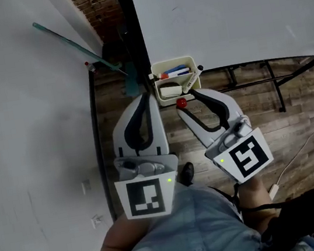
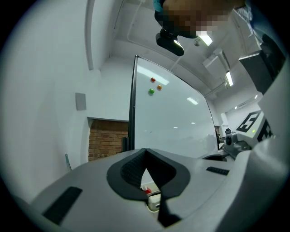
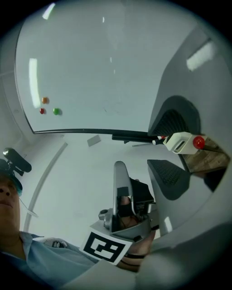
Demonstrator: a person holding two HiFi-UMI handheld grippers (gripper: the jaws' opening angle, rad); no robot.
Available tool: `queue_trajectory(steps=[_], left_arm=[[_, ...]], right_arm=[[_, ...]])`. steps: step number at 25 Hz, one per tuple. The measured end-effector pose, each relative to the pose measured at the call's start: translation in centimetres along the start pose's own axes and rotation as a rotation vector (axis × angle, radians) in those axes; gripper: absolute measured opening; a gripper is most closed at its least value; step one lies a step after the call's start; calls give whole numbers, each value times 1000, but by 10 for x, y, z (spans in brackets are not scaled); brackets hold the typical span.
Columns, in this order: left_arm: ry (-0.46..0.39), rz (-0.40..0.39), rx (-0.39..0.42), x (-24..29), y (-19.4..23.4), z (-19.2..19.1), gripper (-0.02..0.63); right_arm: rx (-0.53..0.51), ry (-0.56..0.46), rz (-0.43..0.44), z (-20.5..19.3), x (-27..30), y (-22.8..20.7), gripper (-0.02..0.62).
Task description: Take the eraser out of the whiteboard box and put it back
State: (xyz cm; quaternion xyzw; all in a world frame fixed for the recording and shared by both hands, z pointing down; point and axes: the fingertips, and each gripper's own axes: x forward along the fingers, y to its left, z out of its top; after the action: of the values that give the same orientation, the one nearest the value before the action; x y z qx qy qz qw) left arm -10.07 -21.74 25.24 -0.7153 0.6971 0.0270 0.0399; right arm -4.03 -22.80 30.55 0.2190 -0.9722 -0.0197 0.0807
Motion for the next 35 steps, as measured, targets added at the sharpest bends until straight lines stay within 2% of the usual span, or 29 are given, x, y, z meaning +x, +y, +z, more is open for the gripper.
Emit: queue_trajectory(steps=[4, 10, 18, 27, 35], left_arm=[[30, -9, -26, 18, 14, -14, 5], [71, -26, -52, 39, 27, -33, 5], [101, -31, -65, 57, 38, -48, 5], [97, -17, -51, 52, 42, -44, 5], [46, 9, -21, 27, 36, -18, 5]], right_arm=[[-20, 44, 35, -16, 22, -5, 196], [-81, 141, 56, -43, 48, -11, 206], [-113, 259, 82, -75, 69, -15, 204], [-102, 245, 76, -70, 70, -15, 149], [-77, 110, 22, -22, 47, -18, 139]])
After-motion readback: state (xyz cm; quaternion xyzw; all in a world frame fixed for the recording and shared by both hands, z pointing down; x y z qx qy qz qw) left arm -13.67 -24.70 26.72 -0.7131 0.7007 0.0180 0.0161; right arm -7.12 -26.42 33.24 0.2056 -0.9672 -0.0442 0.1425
